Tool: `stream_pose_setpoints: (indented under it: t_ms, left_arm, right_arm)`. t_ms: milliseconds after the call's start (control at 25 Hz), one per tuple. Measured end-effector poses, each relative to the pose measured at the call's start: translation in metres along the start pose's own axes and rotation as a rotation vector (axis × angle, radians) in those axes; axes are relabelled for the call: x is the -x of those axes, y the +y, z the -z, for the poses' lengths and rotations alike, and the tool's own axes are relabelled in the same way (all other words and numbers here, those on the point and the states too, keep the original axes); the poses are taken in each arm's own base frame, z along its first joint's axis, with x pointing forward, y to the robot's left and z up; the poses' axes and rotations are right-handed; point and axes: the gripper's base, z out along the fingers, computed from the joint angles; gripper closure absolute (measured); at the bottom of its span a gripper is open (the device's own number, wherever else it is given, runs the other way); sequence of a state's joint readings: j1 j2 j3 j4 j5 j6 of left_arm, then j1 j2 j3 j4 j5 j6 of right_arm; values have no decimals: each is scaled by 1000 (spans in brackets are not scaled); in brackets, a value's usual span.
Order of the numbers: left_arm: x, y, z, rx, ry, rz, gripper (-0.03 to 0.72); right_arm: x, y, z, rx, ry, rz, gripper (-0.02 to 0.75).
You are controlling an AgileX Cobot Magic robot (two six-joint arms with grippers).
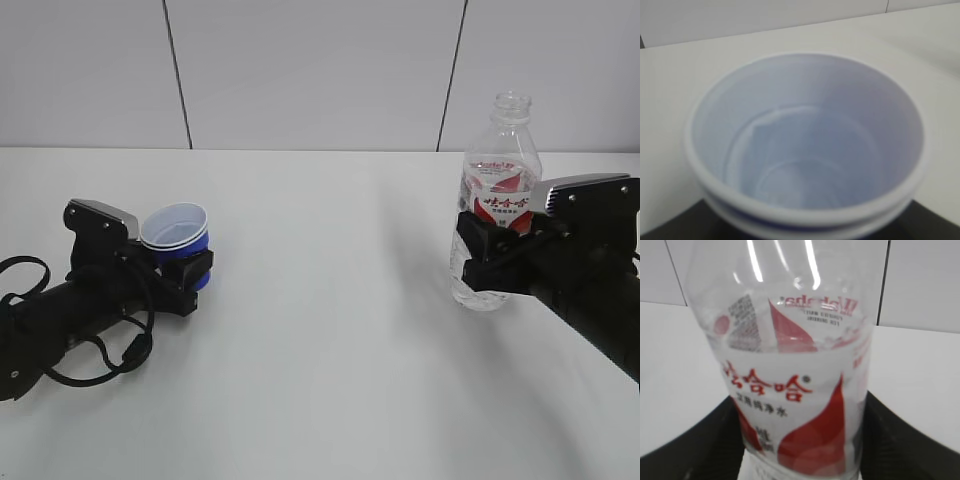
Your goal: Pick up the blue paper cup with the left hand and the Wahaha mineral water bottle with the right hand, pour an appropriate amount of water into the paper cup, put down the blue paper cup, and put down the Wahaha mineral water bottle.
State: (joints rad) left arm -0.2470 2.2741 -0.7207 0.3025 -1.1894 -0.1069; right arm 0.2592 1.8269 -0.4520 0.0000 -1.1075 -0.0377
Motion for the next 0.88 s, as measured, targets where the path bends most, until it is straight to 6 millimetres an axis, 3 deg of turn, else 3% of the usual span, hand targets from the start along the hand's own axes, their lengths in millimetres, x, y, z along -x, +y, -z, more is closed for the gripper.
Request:
stream_pose_setpoints:
  t_ms: [880]
  left_arm:
    - [-6,6,-14,20,-46,7,266]
  right_arm:
    - [0,1,0,14,-1,7,287]
